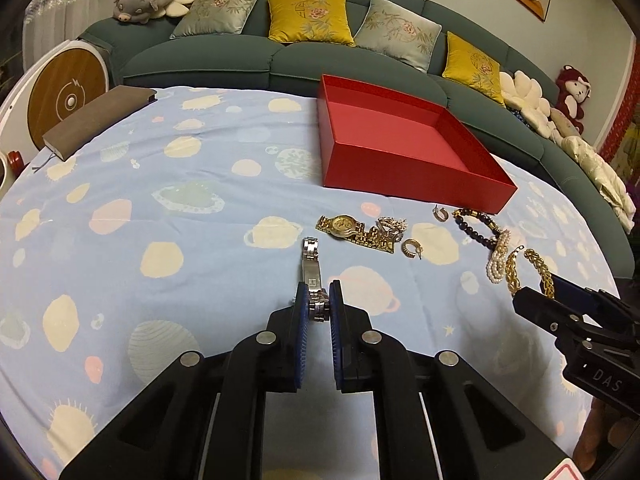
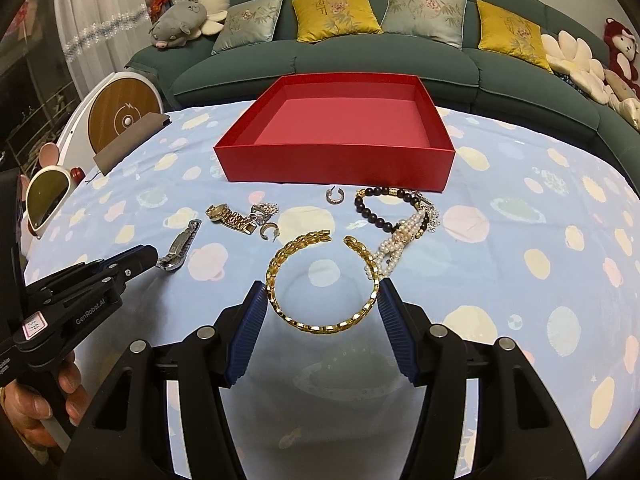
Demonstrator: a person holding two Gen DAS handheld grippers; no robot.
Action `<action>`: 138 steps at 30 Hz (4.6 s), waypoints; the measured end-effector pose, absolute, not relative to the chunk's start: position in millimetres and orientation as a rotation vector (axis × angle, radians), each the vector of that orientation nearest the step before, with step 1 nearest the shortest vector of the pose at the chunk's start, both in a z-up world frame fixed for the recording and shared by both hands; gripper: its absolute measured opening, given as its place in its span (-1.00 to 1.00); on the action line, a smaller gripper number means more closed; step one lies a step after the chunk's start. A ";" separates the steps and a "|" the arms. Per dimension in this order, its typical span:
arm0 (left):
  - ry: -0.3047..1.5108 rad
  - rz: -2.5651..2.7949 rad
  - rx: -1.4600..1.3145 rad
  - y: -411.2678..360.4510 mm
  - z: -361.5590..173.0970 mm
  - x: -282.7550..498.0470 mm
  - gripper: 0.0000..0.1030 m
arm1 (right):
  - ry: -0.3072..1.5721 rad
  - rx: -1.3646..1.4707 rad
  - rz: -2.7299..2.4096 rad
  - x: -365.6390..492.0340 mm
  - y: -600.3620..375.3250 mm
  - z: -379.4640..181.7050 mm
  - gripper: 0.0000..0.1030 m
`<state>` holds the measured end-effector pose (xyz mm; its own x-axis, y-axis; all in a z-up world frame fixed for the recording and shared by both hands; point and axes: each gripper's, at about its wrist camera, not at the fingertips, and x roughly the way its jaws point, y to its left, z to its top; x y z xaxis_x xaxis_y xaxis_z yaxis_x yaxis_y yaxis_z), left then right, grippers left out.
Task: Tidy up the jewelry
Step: 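Carry watch and bangle into the red box and open both tools, then grasp the pearl necklace with the right tool, then grasp the gold wristwatch with the left tool while the right tool holds the pearls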
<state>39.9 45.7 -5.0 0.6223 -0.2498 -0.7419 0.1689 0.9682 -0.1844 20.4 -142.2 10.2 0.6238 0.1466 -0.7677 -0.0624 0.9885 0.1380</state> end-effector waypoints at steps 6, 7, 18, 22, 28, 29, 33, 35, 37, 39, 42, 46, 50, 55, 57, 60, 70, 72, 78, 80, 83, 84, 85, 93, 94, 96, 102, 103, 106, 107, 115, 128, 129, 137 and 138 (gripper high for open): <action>0.848 -0.284 -0.123 42.1 15.9 39.9 -0.86 | 0.879 0.103 0.125 20.9 -141.5 14.4 0.08; 0.842 -0.292 -0.129 40.7 21.5 40.4 -0.86 | 0.874 0.107 0.125 21.0 -142.5 16.6 0.08; 0.725 -0.357 -0.104 14.5 95.9 63.4 -0.87 | 0.773 0.137 0.118 52.0 -159.3 64.3 0.07; 0.653 -0.360 -0.040 -0.5 124.4 92.9 -0.87 | 0.753 0.153 0.116 85.0 -171.1 81.5 0.08; 0.642 -0.337 -0.023 -22.0 130.5 168.0 -0.87 | 0.772 0.191 0.113 157.5 -188.5 84.8 0.08; 0.649 -0.328 -0.024 -25.2 126.5 181.2 -0.87 | 0.779 0.203 0.107 169.5 -191.3 81.6 0.08; 0.703 -0.316 -0.013 -40.5 104.6 231.1 -0.87 | 0.821 0.230 0.087 212.8 -198.6 62.0 0.08; 0.722 -0.299 0.004 -46.7 93.7 249.6 -0.87 | 0.850 0.253 0.090 232.8 -201.5 50.6 0.08; 0.744 -0.293 -0.004 -50.9 83.6 266.9 -0.86 | 0.872 0.265 0.083 249.1 -202.6 39.2 0.08; 0.765 -0.280 -0.004 -55.8 73.1 282.0 -0.86 | 0.890 0.257 0.071 262.1 -202.0 29.3 0.08; 0.790 -0.258 0.017 -61.0 56.8 298.5 -0.86 | 0.919 0.243 0.060 279.6 -199.1 15.8 0.08; 0.804 -0.232 -0.004 -60.1 40.8 308.8 -0.86 | 0.942 0.239 0.071 292.2 -198.3 3.6 0.10; 0.775 -0.209 -0.063 -49.8 43.8 307.2 -0.32 | 0.908 0.235 0.069 289.5 -201.1 4.7 0.17; 0.714 -0.202 -0.083 -28.5 73.0 278.0 0.04 | 0.815 0.270 0.077 253.8 -216.9 28.4 0.28; 0.705 -0.217 -0.082 -16.6 85.3 258.1 0.13 | 0.794 0.291 0.089 229.9 -224.8 41.8 0.28; 0.723 -0.228 -0.087 2.9 97.3 223.8 0.23 | 0.788 0.303 0.102 184.9 -235.5 59.5 0.29; 0.866 -0.153 -0.103 49.2 59.1 108.4 0.24 | 0.859 0.233 0.055 46.6 -225.1 58.1 0.29; 0.895 -0.152 -0.161 56.5 46.0 96.3 0.24 | 0.876 0.286 0.064 33.8 -220.3 43.9 0.29; 0.913 -0.147 -0.094 52.7 17.6 82.5 0.24 | 0.933 0.287 0.061 29.4 -202.2 4.4 0.20; 0.918 -0.149 -0.075 51.7 8.0 80.2 0.24 | 0.937 0.262 0.054 33.8 -196.5 -2.4 0.20; 0.933 -0.157 -0.081 48.8 1.8 83.4 0.24 | 0.931 0.261 0.049 40.1 -193.0 -9.3 0.20; 0.937 -0.158 -0.086 47.9 0.5 84.0 0.24 | 0.928 0.259 0.047 44.3 -191.9 -10.9 0.20; 0.940 -0.167 -0.094 46.6 -0.6 84.8 0.24 | 0.924 0.256 0.042 45.6 -192.1 -13.5 0.20; 0.989 -0.178 -0.095 29.4 -14.6 94.8 0.24 | 0.937 0.347 0.010 70.0 -199.1 -28.5 0.20; 0.996 -0.178 -0.101 28.8 -16.3 95.9 0.24 | 0.935 0.356 0.004 72.0 -199.9 -29.7 0.20; 1.002 -0.172 -0.110 27.4 -18.0 97.6 0.24 | 0.933 0.362 -0.005 76.2 -199.5 -31.3 0.16; 1.001 -0.174 -0.142 26.5 -16.3 101.0 0.24 | 0.924 0.316 -0.020 81.6 -195.2 -35.8 -0.02; 1.002 -0.174 -0.153 26.8 -16.8 101.9 0.24 | 0.924 0.310 -0.020 81.9 -194.7 -35.8 -0.08; 1.024 -0.173 -0.190 27.2 -21.3 106.6 0.24 | 0.930 0.291 -0.025 81.5 -194.2 -36.5 -0.51; 1.030 -0.173 -0.205 27.0 -23.1 108.1 0.24 | 0.932 0.291 -0.028 80.3 -194.8 -36.7 -0.68; 0.993 -0.123 -0.276 29.1 -25.4 132.2 0.24 | 0.925 0.284 0.002 66.8 -194.3 -26.7 -0.73; 1.005 -0.154 0.035 14.7 -31.4 104.0 0.22 | 0.915 0.245 0.050 57.3 -184.0 -16.3 -0.73; 1.001 -0.152 0.069 14.4 -32.2 100.0 0.21 | 0.918 0.241 0.055 56.6 -183.2 -16.4 -0.73; 0.991 -0.147 0.080 27.0 -31.6 88.7 0.02 | 0.925 0.212 0.089 48.9 -172.6 -16.3 -0.73; 0.986 -0.143 0.078 28.0 -31.4 87.5 -0.03 | 0.925 0.209 0.093 48.3 -171.4 -15.9 -0.73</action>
